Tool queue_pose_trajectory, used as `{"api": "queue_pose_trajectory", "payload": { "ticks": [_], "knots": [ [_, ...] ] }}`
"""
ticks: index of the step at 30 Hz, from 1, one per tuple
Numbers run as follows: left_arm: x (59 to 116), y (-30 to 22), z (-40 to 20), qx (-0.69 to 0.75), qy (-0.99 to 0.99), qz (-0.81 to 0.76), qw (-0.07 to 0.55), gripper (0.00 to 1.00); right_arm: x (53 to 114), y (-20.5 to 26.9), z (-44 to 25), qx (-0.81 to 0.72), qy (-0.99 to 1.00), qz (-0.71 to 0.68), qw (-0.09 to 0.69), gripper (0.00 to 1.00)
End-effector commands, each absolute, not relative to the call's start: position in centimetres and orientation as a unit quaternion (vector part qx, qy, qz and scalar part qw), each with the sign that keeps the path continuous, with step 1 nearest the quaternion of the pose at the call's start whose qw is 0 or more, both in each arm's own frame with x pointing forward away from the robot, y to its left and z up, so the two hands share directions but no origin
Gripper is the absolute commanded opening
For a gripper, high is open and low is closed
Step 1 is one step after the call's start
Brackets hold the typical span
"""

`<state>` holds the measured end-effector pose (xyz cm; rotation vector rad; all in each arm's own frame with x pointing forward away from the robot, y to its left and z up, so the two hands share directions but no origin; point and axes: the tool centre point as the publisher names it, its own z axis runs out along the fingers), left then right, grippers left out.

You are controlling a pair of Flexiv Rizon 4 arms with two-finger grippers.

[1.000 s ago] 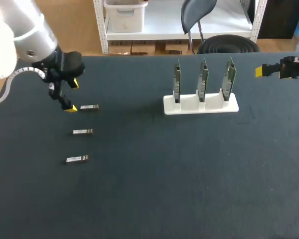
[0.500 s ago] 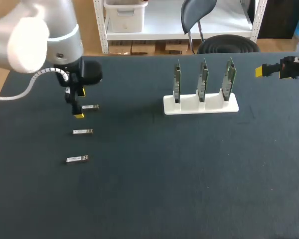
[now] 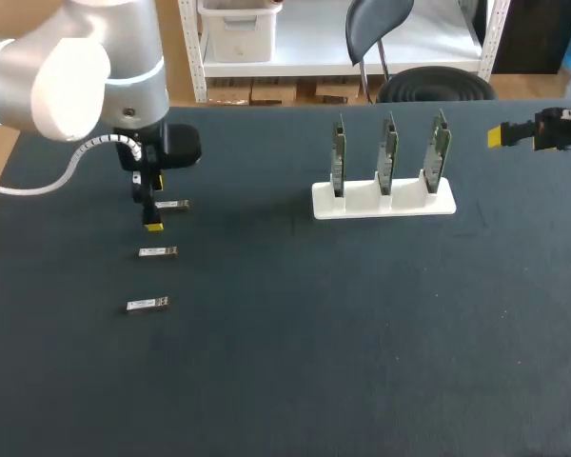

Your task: Pick up the optical module with the left hand, and insert it into the network port with the right hand.

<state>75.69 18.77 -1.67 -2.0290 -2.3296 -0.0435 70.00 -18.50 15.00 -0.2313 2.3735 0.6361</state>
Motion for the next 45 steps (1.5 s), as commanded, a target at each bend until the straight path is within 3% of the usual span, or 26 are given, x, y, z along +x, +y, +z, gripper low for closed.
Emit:
{"api": "queue_pose_trajectory", "payload": {
  "ticks": [1, 13, 14, 15, 16, 36, 41, 45],
  "knots": [
    [76.5, 18.6, -2.0, -0.653, -0.756, -0.011, 0.037, 1.0, 70.0, -18.5, 15.0, -0.088, 0.908, 0.243, 0.33, 1.0],
    [76.3, 18.3, -2.3, -0.646, -0.762, 0.012, 0.037, 0.99, 70.0, -18.5, 15.0, -0.088, 0.908, 0.243, 0.33, 1.0],
    [76.3, 18.2, -2.3, -0.646, -0.763, 0.016, 0.036, 0.67, 70.0, -18.5, 15.0, -0.088, 0.908, 0.243, 0.33, 1.0],
    [76.4, 18.2, -2.3, -0.645, -0.763, 0.016, 0.035, 0.11, 70.0, -18.5, 15.0, -0.088, 0.908, 0.243, 0.33, 1.0],
    [76.4, 18.2, -2.3, -0.647, -0.761, 0.016, 0.032, 0.0, 70.0, -18.5, 15.0, -0.088, 0.908, 0.243, 0.33, 1.0],
    [76.2, 18.2, -1.8, -0.616, -0.787, 0.02, 0.005, 0.0, 70.0, -18.5, 15.0, -0.088, 0.908, 0.243, 0.33, 1.0],
    [77.3, 18.0, -0.2, -0.552, -0.831, 0.05, -0.041, 0.0, 70.0, -18.5, 15.0, -0.088, 0.908, 0.243, 0.33, 1.0],
    [79.1, 17.9, 2.8, -0.462, -0.874, 0.094, -0.117, 0.0, 70.0, -18.5, 15.0, -0.088, 0.908, 0.243, 0.33, 1.0]
  ]
}}
